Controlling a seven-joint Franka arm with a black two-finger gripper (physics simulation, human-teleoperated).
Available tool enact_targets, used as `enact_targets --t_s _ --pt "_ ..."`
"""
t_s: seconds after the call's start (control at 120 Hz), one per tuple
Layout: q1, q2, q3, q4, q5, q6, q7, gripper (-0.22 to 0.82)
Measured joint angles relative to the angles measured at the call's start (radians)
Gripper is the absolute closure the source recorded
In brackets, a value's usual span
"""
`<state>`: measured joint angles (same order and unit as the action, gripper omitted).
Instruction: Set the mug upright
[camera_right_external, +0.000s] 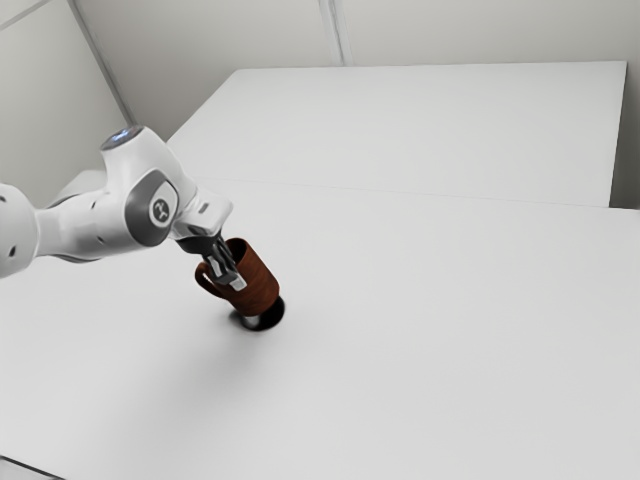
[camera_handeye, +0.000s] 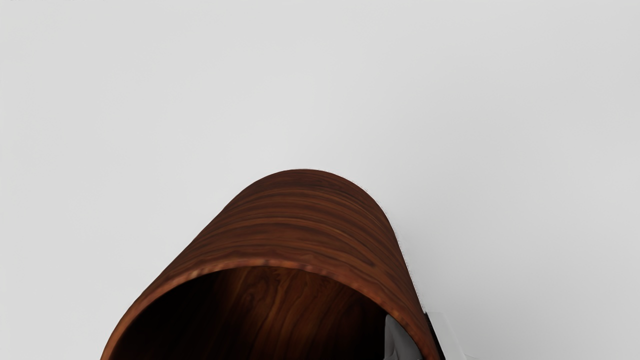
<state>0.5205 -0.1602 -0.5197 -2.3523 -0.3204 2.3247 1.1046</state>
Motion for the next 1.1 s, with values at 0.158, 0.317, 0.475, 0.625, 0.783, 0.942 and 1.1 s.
enact_targets --t_s 0.158,0.317,0.475,0.625,0.783,0.942,1.1 --pt "0.001 0.005 -0.002 -0.019 0.010 0.027 0.006 0.79" --pt "0.001 0.011 -0.003 -0.025 0.014 0.037 0.011 0.79" --pt "0.000 0.015 -0.005 -0.031 0.014 0.040 0.015 0.75" --pt "0.001 0.018 -0.006 -0.033 0.010 0.038 0.022 0.57" --pt "0.000 0.018 -0.016 -0.035 0.009 0.037 0.028 0.30" --pt "0.001 0.017 -0.017 -0.035 0.009 0.036 0.032 0.14" --pt "0.001 0.006 -0.025 -0.024 0.031 0.031 0.035 0.07"
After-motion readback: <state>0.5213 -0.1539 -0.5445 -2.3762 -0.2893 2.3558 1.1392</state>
